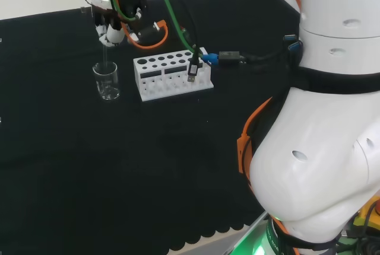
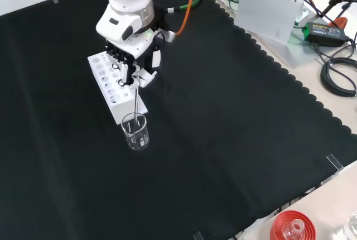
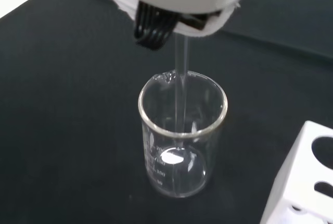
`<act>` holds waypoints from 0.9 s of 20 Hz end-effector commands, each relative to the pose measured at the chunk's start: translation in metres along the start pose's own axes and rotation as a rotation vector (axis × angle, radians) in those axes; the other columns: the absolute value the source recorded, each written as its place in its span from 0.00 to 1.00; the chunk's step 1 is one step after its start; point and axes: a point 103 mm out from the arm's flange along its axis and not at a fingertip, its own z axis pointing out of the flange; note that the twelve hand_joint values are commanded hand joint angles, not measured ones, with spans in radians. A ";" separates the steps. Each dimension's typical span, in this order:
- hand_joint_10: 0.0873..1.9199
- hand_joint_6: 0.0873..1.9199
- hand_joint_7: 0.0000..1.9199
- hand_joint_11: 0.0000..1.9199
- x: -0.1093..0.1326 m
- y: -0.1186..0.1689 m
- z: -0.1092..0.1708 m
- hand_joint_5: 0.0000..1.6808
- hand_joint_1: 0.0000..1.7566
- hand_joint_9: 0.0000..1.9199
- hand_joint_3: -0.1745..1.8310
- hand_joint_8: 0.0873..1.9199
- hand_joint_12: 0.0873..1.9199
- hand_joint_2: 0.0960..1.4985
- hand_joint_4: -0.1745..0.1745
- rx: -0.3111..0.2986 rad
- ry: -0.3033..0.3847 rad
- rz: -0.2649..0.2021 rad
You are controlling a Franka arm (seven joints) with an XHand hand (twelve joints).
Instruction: Stir in the beaker to the left of the white test tube rack with the glass rod.
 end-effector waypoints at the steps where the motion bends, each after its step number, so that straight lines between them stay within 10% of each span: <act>1: 0.16 0.39 0.87 0.89 -0.010 0.023 -0.002 0.74 0.69 0.98 0.51 0.29 0.33 0.34 0.00 0.026 0.005 0.000; 18: 0.15 0.39 0.87 0.89 -0.029 -0.009 -0.019 0.74 0.69 0.98 0.51 0.29 0.33 0.34 0.00 0.037 -0.048 0.055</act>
